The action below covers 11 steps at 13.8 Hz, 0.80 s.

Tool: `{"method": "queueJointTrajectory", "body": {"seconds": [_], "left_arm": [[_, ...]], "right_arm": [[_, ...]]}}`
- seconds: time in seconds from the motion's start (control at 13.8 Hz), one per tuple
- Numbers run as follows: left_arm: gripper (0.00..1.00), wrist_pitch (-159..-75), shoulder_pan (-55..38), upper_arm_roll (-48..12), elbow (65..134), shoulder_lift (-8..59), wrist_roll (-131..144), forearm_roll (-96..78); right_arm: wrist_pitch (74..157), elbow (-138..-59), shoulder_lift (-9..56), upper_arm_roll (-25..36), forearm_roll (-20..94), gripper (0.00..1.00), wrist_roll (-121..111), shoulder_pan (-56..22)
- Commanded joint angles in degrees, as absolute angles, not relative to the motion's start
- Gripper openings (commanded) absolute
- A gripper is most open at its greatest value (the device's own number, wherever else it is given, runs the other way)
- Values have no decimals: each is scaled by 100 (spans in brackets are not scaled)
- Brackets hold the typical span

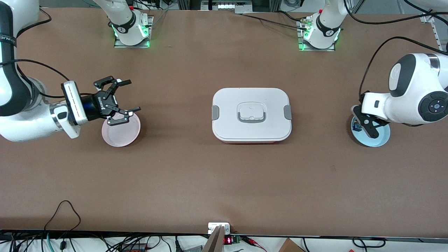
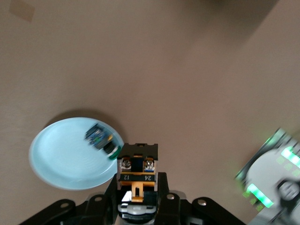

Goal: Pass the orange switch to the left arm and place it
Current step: 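Lower the switch onto the blue plate with the left gripper and open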

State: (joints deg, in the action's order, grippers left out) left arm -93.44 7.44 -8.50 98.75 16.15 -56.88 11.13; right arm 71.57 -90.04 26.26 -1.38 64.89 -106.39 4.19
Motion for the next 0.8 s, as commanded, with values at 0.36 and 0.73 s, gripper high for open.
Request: {"method": "queueJointTrajectory", "body": {"seconds": [0.36,0.73], "left_arm": [[7,-11194,1923,-888,10774,1749,-8498,1749],[4,-12550,2259,-879,11294,2239,-8701,1897]], "right_arm": [[6864,-8754,1856,87,4274,100,-8879,905],[6961,-8719,1319,264,2761,100,-7088,888]]}}
